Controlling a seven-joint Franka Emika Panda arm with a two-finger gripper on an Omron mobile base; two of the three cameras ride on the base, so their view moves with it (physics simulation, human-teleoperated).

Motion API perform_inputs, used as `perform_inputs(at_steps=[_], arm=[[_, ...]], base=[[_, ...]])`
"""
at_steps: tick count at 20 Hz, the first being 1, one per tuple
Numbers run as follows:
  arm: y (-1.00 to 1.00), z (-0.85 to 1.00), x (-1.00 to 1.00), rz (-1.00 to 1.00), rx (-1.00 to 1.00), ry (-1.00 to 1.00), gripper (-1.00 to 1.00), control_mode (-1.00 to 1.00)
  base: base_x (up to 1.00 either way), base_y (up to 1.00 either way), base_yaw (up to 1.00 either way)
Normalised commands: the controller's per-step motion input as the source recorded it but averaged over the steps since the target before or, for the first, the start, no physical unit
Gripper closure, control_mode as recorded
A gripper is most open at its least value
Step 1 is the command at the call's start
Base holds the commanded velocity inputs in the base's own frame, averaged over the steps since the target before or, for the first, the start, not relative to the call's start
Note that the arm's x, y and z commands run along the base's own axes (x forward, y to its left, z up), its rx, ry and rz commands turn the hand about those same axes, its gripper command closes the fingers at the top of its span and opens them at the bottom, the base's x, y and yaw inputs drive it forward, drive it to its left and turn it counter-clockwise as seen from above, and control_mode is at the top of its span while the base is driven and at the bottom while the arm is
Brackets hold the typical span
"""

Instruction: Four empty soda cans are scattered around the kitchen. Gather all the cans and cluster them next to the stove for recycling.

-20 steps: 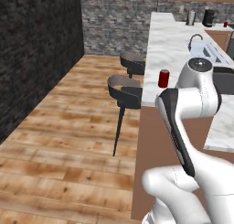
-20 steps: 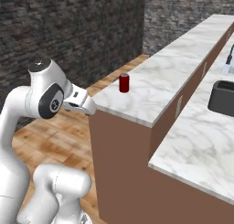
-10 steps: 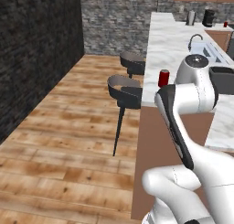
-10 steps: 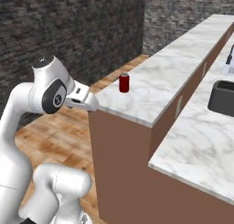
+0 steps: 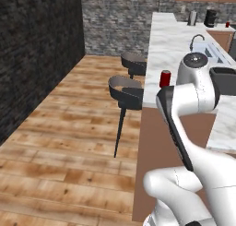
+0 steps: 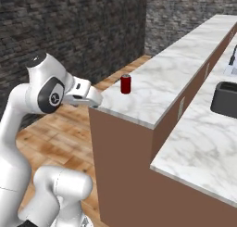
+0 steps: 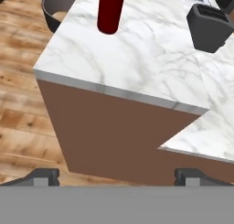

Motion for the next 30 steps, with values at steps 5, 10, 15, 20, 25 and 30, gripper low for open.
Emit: perform_inputs(at_steps=[5, 10, 15, 20, 25, 30], arm=[[-0.14, 0.14, 0.18, 0.00, -0.03, -0.01, -1.00, -1.00], [-0.16, 0.08, 0.26, 0.00, 0.00, 0.00, -1.00, -1.00], [-0.13, 0.12, 0.25, 0.00, 0.00, -0.01, -1.00, -1.00], [-0.07, 0.10, 0.32, 0.00, 0.00, 0.00, -1.00, -1.00], [0.00, 0.01, 0.40, 0.00, 0.00, 0.00, -1.00, -1.00], [-0.02, 0.00, 0.41, 0.00, 0.00, 0.00, -1.00, -1.00]], base=[[0.00, 0.00, 0.00], [0.00, 0.00, 0.00], [0.00, 0.00, 0.00], [0.00, 0.00, 0.00], [0.00, 0.00, 0.00], [0.00, 0.00, 0.00]])
